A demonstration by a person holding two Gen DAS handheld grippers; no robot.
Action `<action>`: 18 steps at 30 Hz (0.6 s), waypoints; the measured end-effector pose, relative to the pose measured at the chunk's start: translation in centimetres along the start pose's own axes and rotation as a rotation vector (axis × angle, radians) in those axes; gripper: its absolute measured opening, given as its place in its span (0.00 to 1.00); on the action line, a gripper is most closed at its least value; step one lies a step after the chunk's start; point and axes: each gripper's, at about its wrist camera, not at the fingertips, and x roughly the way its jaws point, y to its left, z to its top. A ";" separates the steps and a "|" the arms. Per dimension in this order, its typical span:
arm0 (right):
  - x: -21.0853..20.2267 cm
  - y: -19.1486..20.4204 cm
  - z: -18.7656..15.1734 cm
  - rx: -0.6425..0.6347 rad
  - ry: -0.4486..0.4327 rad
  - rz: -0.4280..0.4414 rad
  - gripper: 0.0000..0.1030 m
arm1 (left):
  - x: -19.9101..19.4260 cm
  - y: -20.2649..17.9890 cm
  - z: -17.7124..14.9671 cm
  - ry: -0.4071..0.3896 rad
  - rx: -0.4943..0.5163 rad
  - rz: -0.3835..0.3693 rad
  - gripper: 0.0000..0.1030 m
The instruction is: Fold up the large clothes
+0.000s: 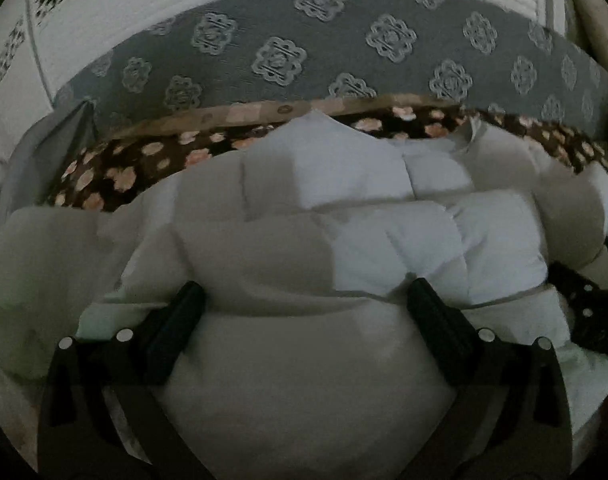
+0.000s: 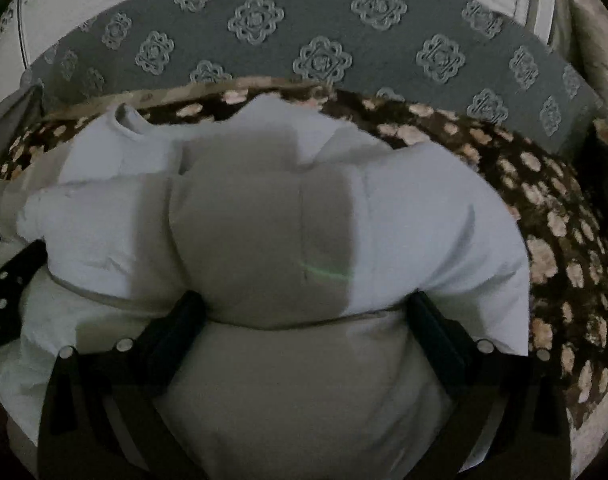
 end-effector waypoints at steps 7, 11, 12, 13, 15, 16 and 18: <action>1.1 0.3 -0.7 -0.008 -0.036 -0.010 0.99 | 2.5 -0.1 0.1 -0.012 0.100 -0.010 0.97; 0.8 0.0 -1.0 0.002 -0.012 0.014 0.99 | 2.6 -0.1 0.4 0.001 0.088 -0.028 0.97; 0.3 -0.2 -1.3 -0.002 -0.001 0.039 0.99 | 1.8 0.6 0.0 0.003 0.076 -0.065 0.97; -0.4 -0.4 -1.8 -0.019 0.019 0.068 0.99 | 1.1 1.2 -0.4 0.006 0.077 -0.091 0.97; -2.3 -1.0 -3.3 -0.063 0.047 0.107 0.98 | -1.5 2.7 -1.8 -0.011 0.120 -0.114 0.97; -3.1 -1.3 -4.0 -0.077 0.050 0.117 0.98 | -2.9 3.4 -2.7 -0.029 0.148 -0.101 0.97; -5.8 -2.3 -6.6 -0.088 0.058 0.112 0.98 | -5.4 5.6 -5.6 -0.051 0.231 -0.013 0.97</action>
